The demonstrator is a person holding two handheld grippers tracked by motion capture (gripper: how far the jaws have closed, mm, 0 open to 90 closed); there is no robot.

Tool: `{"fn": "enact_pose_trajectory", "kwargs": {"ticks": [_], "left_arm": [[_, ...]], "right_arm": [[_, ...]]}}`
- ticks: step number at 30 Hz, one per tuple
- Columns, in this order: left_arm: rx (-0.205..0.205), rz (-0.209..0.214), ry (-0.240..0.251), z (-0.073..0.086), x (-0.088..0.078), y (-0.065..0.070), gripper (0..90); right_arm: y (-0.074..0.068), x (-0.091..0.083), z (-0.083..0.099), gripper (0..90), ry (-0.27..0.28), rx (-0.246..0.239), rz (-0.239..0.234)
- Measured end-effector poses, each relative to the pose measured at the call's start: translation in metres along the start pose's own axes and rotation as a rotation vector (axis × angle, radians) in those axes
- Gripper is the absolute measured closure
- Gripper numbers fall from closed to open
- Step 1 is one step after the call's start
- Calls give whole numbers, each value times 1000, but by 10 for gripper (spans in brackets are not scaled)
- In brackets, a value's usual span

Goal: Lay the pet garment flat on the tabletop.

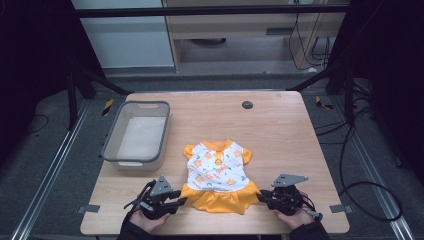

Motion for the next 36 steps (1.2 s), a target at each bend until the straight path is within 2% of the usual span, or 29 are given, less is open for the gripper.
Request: {"fn": "enact_pose_trajectory", "kwargs": {"ticks": [3,7,10,14,20,24,27,31,33,36], "left_arm": [[-11,-6,37,-1,-4,-1,453],[-13,-15,115,-4,-15,-1,338],[-36,-12,172,-6,-27,-5,325],[-63,-22,200,-13,-35,-15,323],[-72,-69,225,-33,-39,-35,339],[-81,-94,235,-48,-35,-49,349],[-89,-106,240,-60,-29,-55,357],[-77,-129,218,-76,-18,-64,370],[-87,-138,207,-85,-12,-69,378],[-70,-149,200,-100,1,-74,389]], "right_arm": [[1,-3,-1,694,27,5,4],[0,-8,-4,635,73,3,16],[0,-12,-8,607,110,-1,21],[3,-16,-17,561,154,0,35],[12,-22,-38,471,216,4,66],[20,-21,-54,433,240,19,85],[26,-18,-66,415,254,27,94],[33,-11,-81,406,254,35,115],[37,-7,-88,409,247,38,128],[45,2,-100,422,238,41,145]]}}
Point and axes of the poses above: each handheld gripper's, and its own axes: x roughly forward along the jaws, z roughly out of its underside, y roughly to its right, the point moved 5 cm from there along x, roughly forward along the jaws, and after that the axes turned 12 degrees about -y, right-handed, at the moved point
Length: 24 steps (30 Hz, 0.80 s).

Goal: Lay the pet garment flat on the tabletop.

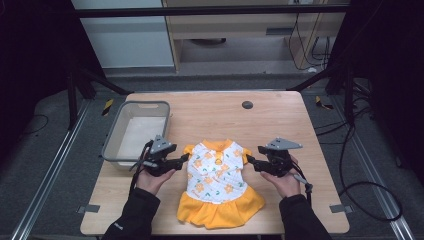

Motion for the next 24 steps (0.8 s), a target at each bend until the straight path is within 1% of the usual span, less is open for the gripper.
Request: {"fn": "enact_pose_trajectory", "kwargs": {"ticks": [1,3,5,7,8,10,12,14,16,20,21,23,24], "left_arm": [[7,1,-10,-2,4,0,391],[24,-18,-35,-7,15,-1,394],[27,-35,-40,-11,26,-2,404],[11,-39,-58,-13,38,-3,414],[17,-48,-72,-13,44,-4,414],[-4,-52,-94,-12,55,-4,417],[-15,-51,-101,-11,63,-3,429],[-31,-60,-117,-9,72,-4,442],[-44,-56,-126,-7,77,-6,454],[-46,-69,-166,-1,84,-11,523],[-53,-68,-173,0,85,-12,539],[-61,-60,-171,3,87,-14,570],[-67,-60,-178,4,88,-14,584]], "right_arm": [[3,5,-3,433,-5,-4,10],[6,13,-7,439,-13,4,19],[11,23,-9,445,-25,10,28],[15,31,-10,450,-41,19,32],[17,36,-9,452,-51,19,42],[20,44,-8,453,-72,27,48],[21,52,-6,453,-88,30,44],[22,59,-4,457,-102,34,44],[23,66,-1,460,-126,29,49],[24,78,6,479,-164,22,45],[24,80,7,500,-172,17,48],[23,83,8,526,-181,25,38],[23,84,8,545,-181,18,36]]}}
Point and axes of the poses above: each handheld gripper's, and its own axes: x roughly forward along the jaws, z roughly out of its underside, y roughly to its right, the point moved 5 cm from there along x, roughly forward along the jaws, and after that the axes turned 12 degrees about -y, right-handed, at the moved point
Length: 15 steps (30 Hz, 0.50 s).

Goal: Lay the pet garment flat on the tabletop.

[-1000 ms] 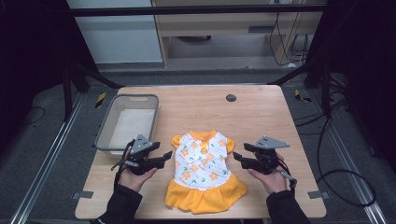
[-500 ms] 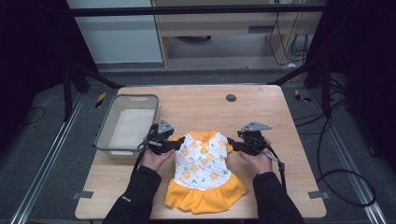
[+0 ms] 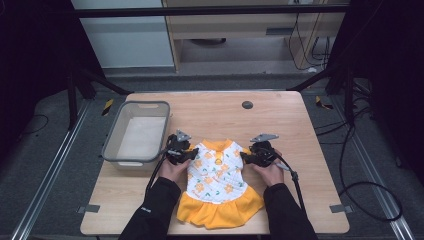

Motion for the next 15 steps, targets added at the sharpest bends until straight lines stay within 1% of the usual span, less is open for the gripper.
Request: {"fn": "enact_pose_trajectory", "kwargs": {"ticks": [2,5,8,10,12,15], "left_arm": [[4,0,-20,2,4,-1,596],[6,-2,-22,4,7,-1,625],[3,-3,-12,5,8,0,663],[-3,4,-12,6,8,1,704],[5,4,-17,5,7,2,751],[1,8,-23,5,7,3,813]], "right_arm": [[-1,1,0,563,-9,3,3],[-3,2,1,613,-22,13,-10],[-6,1,1,700,-29,-1,-14],[-9,1,1,758,-33,-12,-19],[-11,1,1,819,-40,-15,-21],[-14,0,0,843,-38,-34,-10]]}}
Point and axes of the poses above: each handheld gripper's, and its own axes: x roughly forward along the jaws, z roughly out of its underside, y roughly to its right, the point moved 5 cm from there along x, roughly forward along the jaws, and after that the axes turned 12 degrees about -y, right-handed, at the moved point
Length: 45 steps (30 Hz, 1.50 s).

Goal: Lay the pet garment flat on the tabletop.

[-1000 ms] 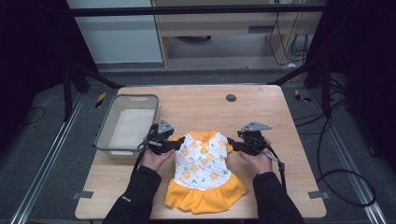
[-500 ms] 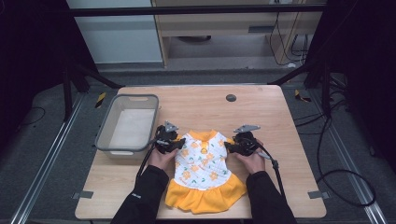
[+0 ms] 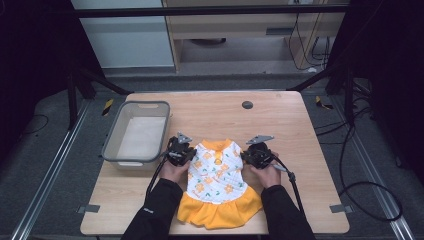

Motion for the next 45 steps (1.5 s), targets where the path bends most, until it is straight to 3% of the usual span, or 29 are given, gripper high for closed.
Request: {"fn": "enact_pose_trajectory", "kwargs": {"ticks": [3,5,9,11,14,16,18,25,32,36,40,45], "left_arm": [[-25,14,-8,0,-3,-1,830],[-23,7,16,-3,-9,-1,836],[-6,-21,114,-25,-37,-2,837],[0,-51,154,-39,-49,-3,836],[-15,-73,200,-56,-55,-6,798],[-19,-102,222,-64,-57,-8,631],[-22,-111,236,-65,-62,-10,584],[-13,-72,255,-52,-83,-8,533],[51,-11,210,-14,-95,11,563],[74,13,187,-1,-89,20,645],[80,39,152,3,-73,29,730],[91,42,101,7,-48,37,747]], "right_arm": [[-1,-5,-2,848,20,-7,2],[-1,-13,-6,849,52,-10,-2],[-1,-34,-22,849,130,-33,5],[0,-43,-35,846,169,-48,37],[4,-53,-56,797,236,-64,127],[7,-55,-68,682,243,-80,210],[7,-55,-72,626,233,-83,243],[0,-67,-60,587,227,-91,195],[-10,-80,-25,634,201,-93,125],[-15,-76,-9,709,186,-84,77],[-20,-64,-5,761,175,-75,40],[-23,-44,-4,794,150,-73,14]]}}
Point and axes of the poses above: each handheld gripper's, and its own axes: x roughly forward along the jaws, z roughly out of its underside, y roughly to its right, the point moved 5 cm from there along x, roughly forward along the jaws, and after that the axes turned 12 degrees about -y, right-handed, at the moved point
